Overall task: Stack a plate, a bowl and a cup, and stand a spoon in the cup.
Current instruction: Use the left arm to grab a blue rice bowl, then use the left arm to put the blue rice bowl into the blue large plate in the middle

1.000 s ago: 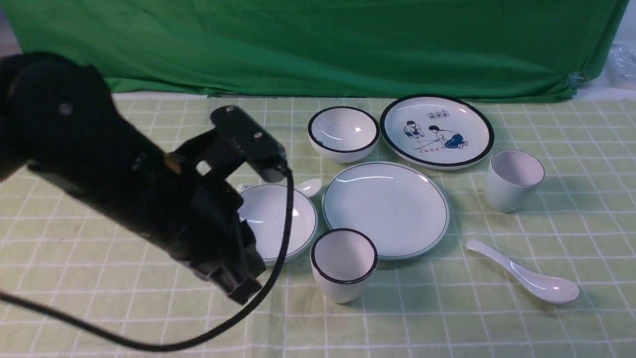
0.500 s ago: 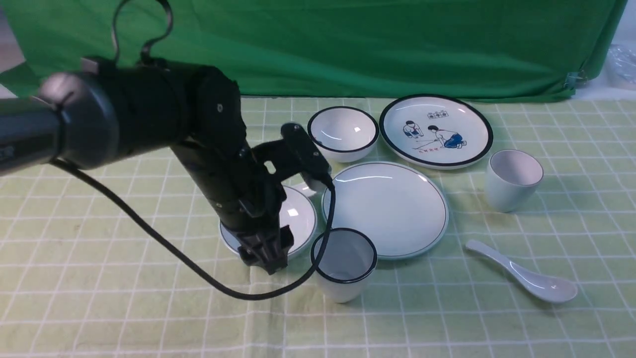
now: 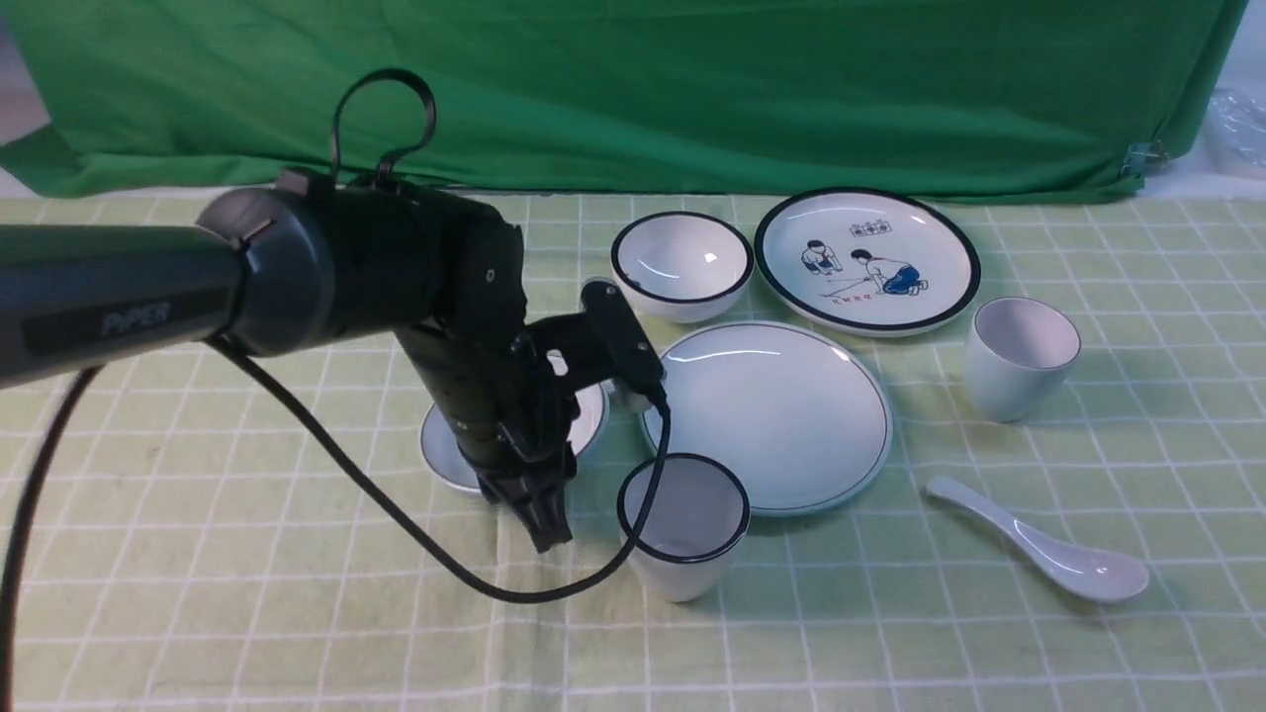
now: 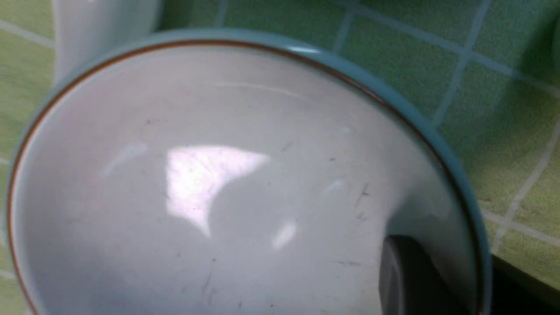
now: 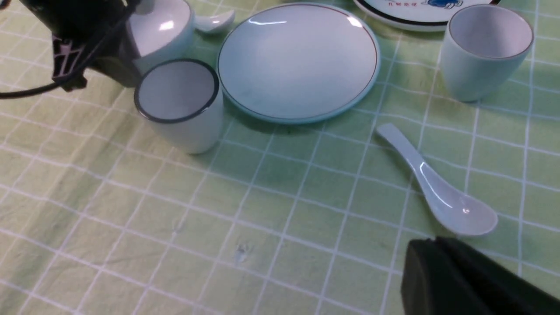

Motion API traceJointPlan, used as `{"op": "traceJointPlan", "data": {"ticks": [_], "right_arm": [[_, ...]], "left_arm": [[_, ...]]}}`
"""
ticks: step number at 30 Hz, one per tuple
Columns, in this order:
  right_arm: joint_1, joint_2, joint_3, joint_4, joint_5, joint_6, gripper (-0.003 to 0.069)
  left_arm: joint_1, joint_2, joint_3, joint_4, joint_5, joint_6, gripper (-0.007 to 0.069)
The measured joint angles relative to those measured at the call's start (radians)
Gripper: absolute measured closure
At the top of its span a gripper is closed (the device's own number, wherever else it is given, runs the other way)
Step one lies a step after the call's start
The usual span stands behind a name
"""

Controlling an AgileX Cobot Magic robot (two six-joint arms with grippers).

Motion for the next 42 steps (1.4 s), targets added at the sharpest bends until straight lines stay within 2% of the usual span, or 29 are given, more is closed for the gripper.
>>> {"op": "traceJointPlan", "data": {"ticks": [6,10,13,16,18,24,37,40,42], "right_arm": [[0.0,0.0,0.0,-0.001,-0.004,-0.01,0.0622],[0.0,0.0,0.0,-0.002,-0.028,-0.025,0.0622],[0.0,0.0,0.0,-0.031,-0.037,-0.028,0.0622],[0.0,0.0,-0.004,-0.166,-0.038,0.036,0.0622],[0.0,0.0,-0.009,-0.205,-0.037,0.065,0.062],[0.0,0.0,-0.012,-0.232,-0.012,0.097,0.062],[0.0,0.0,-0.012,-0.235,0.002,0.103,0.0613],[0.0,0.0,-0.012,-0.235,0.002,0.103,0.0606],[0.0,0.0,-0.012,-0.235,0.002,0.103,0.0603]], "left_arm": [[-0.018,-0.142,-0.009,0.002,0.07,-0.037,0.059],[-0.071,-0.168,-0.132,-0.006,0.075,-0.041,0.059],[-0.128,-0.107,-0.259,-0.005,0.095,-0.042,0.059],[-0.201,0.057,-0.432,0.03,0.136,-0.042,0.059],[-0.22,0.124,-0.495,0.038,0.151,-0.042,0.059],[-0.259,0.294,-0.662,0.054,0.206,-0.045,0.059],[-0.266,0.375,-0.686,0.087,0.211,-0.031,0.0589],[-0.265,0.379,-0.687,0.065,0.222,-0.014,0.0559],[-0.265,0.384,-0.687,0.035,0.244,0.007,0.0513]]}}
